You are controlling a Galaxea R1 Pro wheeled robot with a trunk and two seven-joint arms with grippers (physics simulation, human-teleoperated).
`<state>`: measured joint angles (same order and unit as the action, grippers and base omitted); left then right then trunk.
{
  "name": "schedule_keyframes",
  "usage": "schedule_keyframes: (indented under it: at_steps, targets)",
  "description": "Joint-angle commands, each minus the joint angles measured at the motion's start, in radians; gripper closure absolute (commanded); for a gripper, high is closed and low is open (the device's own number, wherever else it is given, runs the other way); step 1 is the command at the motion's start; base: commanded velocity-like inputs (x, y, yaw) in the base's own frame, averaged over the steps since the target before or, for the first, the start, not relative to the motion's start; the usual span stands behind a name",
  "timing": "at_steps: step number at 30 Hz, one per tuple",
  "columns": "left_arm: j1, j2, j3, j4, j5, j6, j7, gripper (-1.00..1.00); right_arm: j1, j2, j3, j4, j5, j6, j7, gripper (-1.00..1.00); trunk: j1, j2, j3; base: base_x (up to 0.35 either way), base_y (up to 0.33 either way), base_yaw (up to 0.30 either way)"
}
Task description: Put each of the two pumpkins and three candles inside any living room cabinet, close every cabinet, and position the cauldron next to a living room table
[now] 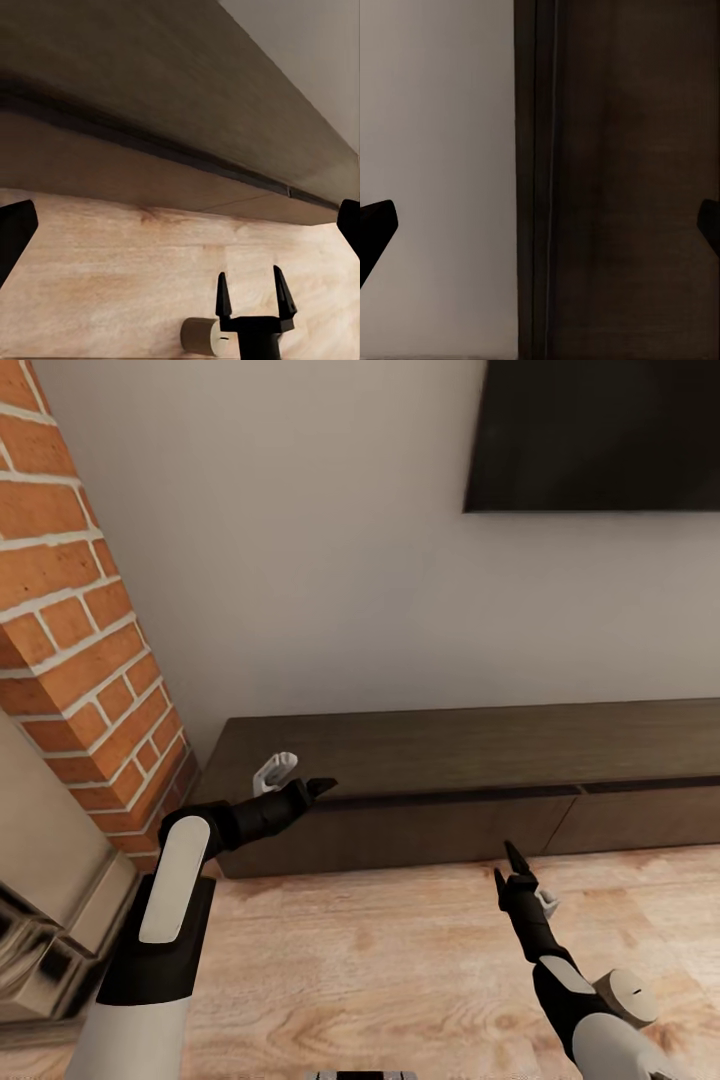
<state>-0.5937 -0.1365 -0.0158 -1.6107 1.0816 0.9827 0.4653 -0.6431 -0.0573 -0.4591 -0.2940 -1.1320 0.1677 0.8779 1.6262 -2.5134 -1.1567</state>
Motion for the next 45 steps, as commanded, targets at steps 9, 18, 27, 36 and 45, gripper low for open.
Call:
schedule_keyframes:
  at_steps: [9, 18, 27, 36, 45]
  targets:
    - [-0.001, 0.004, -0.001, 0.0, 0.06, 0.004, 0.001, -1.0, -0.004, -0.005, 0.093, -0.038, -0.002, 0.012, -0.003, -1.0, 0.004, -0.002, -0.035, 0.0, 0.0, 0.0]
    - [0.008, 0.023, 0.0, 0.01, 0.08, 0.0, 0.007, -1.0, -0.012, 0.002, 0.107, -0.064, -0.002, 0.063, -0.02, -1.0, 0.004, -0.002, -0.035, 0.0, 0.0, 0.0]
    - [0.008, 0.038, 0.0, 0.01, 0.08, 0.0, 0.007, -1.0, -0.012, 0.002, 0.107, -0.064, -0.002, 0.063, -0.024, -1.0, 0.004, -0.002, -0.035, 0.0, 0.0, 0.0]
    - [0.008, 0.038, 0.0, 0.01, 0.08, 0.0, 0.007, -1.0, -0.012, 0.002, 0.107, -0.064, -0.002, 0.063, -0.024, -1.0, 0.004, -0.002, -0.035, 0.0, 0.0, 0.0]
    - [-0.024, 0.066, 0.02, 0.004, 0.099, 0.029, -0.003, -1.0, -0.018, 0.014, 0.092, -0.052, -0.012, 0.048, 0.01, -1.0, 0.004, -0.002, -0.035, 0.0, 0.0, 0.0]
